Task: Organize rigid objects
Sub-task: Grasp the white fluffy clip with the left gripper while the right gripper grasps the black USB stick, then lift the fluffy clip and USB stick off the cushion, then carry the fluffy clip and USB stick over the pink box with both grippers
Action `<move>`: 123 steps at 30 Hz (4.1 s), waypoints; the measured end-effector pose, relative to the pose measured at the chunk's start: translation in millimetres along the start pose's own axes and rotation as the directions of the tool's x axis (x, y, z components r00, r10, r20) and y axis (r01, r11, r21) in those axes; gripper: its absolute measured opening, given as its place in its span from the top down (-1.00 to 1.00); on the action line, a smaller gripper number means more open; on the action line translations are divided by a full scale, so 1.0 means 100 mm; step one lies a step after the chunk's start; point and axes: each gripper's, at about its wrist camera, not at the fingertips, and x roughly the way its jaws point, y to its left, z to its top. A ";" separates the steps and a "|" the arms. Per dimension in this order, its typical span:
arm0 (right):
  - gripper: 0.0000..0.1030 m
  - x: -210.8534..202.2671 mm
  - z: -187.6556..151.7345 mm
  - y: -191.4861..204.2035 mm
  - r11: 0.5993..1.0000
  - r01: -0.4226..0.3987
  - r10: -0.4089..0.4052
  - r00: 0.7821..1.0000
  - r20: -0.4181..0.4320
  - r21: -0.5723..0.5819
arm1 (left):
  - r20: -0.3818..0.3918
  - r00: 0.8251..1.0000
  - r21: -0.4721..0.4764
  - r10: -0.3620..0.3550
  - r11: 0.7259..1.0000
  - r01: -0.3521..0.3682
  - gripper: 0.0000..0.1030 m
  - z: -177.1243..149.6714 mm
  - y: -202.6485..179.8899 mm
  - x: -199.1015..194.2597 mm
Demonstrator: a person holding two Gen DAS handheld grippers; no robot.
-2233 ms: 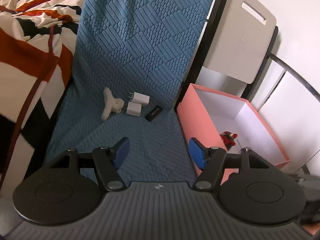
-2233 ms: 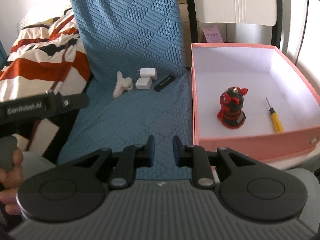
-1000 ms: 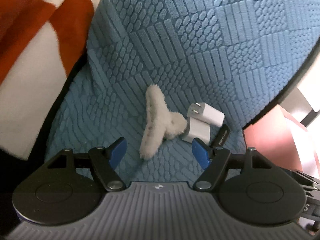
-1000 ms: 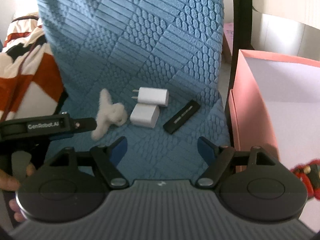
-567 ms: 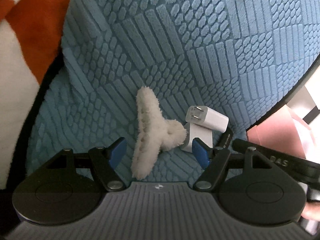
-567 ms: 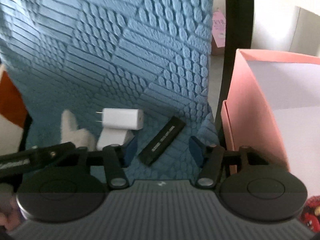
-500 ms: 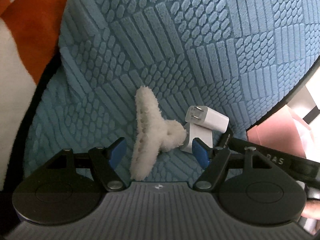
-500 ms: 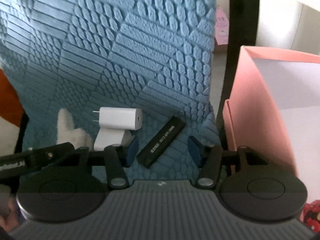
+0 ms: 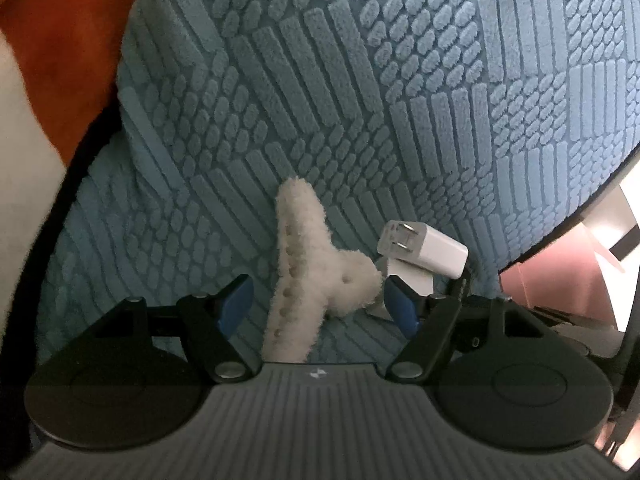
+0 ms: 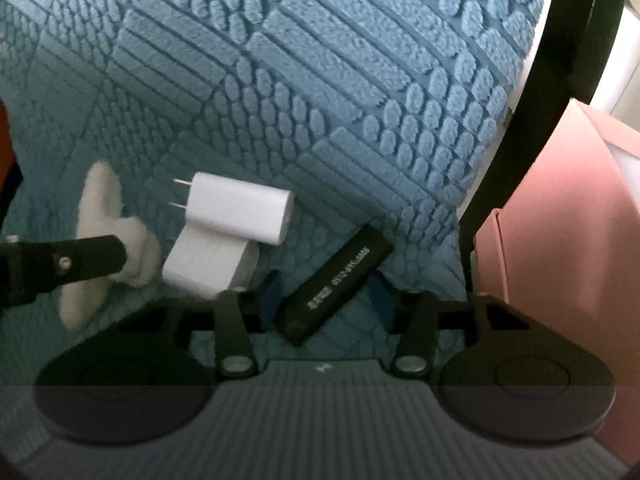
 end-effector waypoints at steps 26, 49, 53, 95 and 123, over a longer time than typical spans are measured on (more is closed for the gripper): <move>0.55 -0.34 0.17 -0.47 0.986 -0.083 0.083 0.997 0.001 0.144 | 0.015 1.000 0.020 0.028 0.999 -0.028 -0.16 0.07 -0.05 0.11; 0.83 -0.33 0.09 -0.29 0.997 -0.064 0.063 0.998 0.032 0.034 | -0.060 0.998 0.007 0.016 1.000 -0.015 -0.16 0.01 -0.03 0.02; 0.93 -0.47 0.02 -0.42 0.991 -0.109 0.109 0.994 0.013 0.072 | -0.069 0.998 0.022 0.007 1.000 -0.006 -0.16 -0.10 -0.09 -0.06; 0.49 -0.33 -0.18 -0.04 0.993 -0.101 0.101 0.995 0.006 0.062 | -0.079 0.997 0.020 0.010 1.000 -0.009 -0.10 -0.41 -0.18 -0.33; 0.49 -1.82 -1.26 -0.11 0.984 -0.167 0.163 0.985 0.064 0.056 | -0.046 0.999 0.009 -0.020 1.000 0.021 -0.07 -1.19 -0.43 -1.32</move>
